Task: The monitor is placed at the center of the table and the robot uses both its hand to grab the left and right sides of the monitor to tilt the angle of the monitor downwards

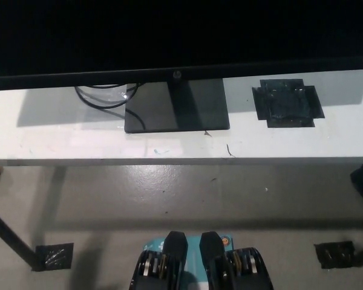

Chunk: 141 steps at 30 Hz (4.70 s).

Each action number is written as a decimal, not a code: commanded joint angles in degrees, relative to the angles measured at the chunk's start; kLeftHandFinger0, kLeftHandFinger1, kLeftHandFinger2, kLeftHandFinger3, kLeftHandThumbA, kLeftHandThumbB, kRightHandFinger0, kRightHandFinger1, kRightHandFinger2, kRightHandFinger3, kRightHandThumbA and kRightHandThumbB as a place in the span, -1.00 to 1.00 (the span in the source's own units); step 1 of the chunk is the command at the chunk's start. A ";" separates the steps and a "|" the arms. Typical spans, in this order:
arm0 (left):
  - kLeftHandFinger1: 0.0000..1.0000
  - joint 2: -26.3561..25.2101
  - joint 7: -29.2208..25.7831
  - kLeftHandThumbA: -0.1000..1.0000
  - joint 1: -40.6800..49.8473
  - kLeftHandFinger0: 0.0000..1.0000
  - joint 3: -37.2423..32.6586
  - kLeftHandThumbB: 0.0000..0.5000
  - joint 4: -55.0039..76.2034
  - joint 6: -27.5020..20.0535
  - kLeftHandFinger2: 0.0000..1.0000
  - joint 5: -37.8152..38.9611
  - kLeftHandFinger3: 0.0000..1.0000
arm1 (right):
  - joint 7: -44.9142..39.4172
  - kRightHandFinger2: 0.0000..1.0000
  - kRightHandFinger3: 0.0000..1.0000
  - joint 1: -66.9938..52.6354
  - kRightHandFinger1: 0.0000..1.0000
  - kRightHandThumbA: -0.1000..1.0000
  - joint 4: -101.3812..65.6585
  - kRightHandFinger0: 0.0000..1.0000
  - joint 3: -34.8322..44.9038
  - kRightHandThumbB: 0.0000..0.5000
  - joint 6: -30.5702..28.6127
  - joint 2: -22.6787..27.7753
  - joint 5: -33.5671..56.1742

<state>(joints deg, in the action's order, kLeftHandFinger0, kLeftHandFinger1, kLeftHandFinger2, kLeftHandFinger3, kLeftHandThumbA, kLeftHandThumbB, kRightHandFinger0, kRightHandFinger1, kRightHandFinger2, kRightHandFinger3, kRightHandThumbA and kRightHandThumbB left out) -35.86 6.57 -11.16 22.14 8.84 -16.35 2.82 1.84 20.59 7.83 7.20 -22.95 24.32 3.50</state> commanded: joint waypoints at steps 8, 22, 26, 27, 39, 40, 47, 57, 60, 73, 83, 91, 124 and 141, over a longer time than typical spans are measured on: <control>1.00 -10.48 1.37 0.92 -12.46 1.00 -4.13 0.41 -14.59 2.42 1.00 -7.42 1.00 | -16.00 1.00 1.00 17.13 1.00 1.00 18.74 1.00 1.07 0.66 5.27 7.42 12.65; 1.00 -14.00 4.97 0.85 -25.81 1.00 -12.89 0.44 -32.14 2.73 1.00 -9.16 1.00 | -38.30 1.00 1.00 33.75 1.00 0.87 35.62 1.00 -0.89 0.77 17.10 11.69 18.55; 1.00 -13.76 5.10 0.84 -28.69 1.00 -14.56 0.54 -36.24 2.91 1.00 -9.59 1.00 | -42.04 1.00 1.00 36.65 1.00 0.65 37.96 1.00 0.06 0.96 23.04 11.68 20.58; 1.00 -13.70 4.73 0.85 -29.91 1.00 -15.26 0.62 -37.91 1.84 1.00 -10.37 1.00 | -44.34 1.00 1.00 38.00 1.00 0.59 39.54 1.00 0.09 1.00 25.47 11.72 21.35; 1.00 -14.46 5.10 1.00 -34.40 1.00 -20.81 0.73 -42.12 0.60 1.00 -14.58 1.00 | -54.49 1.00 1.00 44.36 1.00 0.48 42.56 1.00 -5.23 0.96 28.08 11.79 17.03; 1.00 -14.35 5.76 1.00 -34.92 1.00 -21.14 0.70 -42.72 0.14 1.00 -14.20 1.00 | -55.12 1.00 1.00 45.16 1.00 0.51 43.25 1.00 -5.98 0.99 27.21 11.87 16.22; 1.00 -13.84 7.14 0.97 -38.40 1.00 -23.78 0.76 -45.92 -0.15 1.00 -15.00 1.00 | -56.27 1.00 1.00 48.74 1.00 0.35 45.12 1.00 -9.83 1.00 29.49 12.50 13.67; 1.00 -10.67 12.66 0.90 -46.50 1.00 -27.69 0.99 -54.03 -2.60 1.00 -13.35 1.00 | -58.95 1.00 1.00 49.37 1.00 0.25 39.19 1.00 -17.51 1.00 31.07 15.87 8.37; 1.00 -10.45 12.45 0.95 -46.53 1.00 -28.51 1.00 -52.23 -0.76 1.00 -14.52 1.00 | -60.48 1.00 1.00 50.61 1.00 0.10 38.31 1.00 -20.29 0.94 31.94 15.61 6.63; 1.00 -12.52 11.39 0.79 -42.68 1.00 -30.33 0.81 -54.05 -4.36 1.00 -17.59 1.00 | -61.14 1.00 1.00 55.69 1.00 0.13 46.29 1.00 -25.52 1.00 26.73 9.86 0.30; 1.00 -12.58 9.68 0.69 -41.19 1.00 -32.23 0.64 -56.39 -6.62 1.00 -20.17 1.00 | -60.60 1.00 1.00 54.37 1.00 0.05 48.21 1.00 -23.47 1.00 27.47 6.93 0.93; 1.00 -11.39 8.76 0.66 -41.14 1.00 -32.00 0.58 -58.27 -8.81 1.00 -19.75 1.00 | -61.07 1.00 1.00 51.35 1.00 0.61 53.65 1.00 -13.37 1.00 28.23 3.19 6.66; 1.00 -9.91 10.16 0.72 -42.71 1.00 -32.02 0.66 -58.45 -5.63 1.00 -21.36 1.00 | -60.30 1.00 1.00 53.73 1.00 0.35 67.13 1.00 -17.44 1.00 19.11 6.01 -1.73; 1.00 -6.52 8.62 0.82 -47.33 1.00 -35.36 0.72 -61.64 -5.61 1.00 -24.76 1.00 | -46.45 1.00 1.00 56.98 1.00 0.74 69.72 1.00 -26.77 1.00 13.25 -0.21 -10.48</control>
<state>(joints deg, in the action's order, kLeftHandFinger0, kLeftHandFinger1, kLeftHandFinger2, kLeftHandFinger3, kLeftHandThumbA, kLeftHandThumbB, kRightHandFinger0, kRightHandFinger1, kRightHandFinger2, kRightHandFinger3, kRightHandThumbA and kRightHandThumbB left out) -45.05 16.03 -52.64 -11.98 -54.22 -19.80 -20.70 -47.38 74.94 78.30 -17.37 -3.64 32.40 -3.06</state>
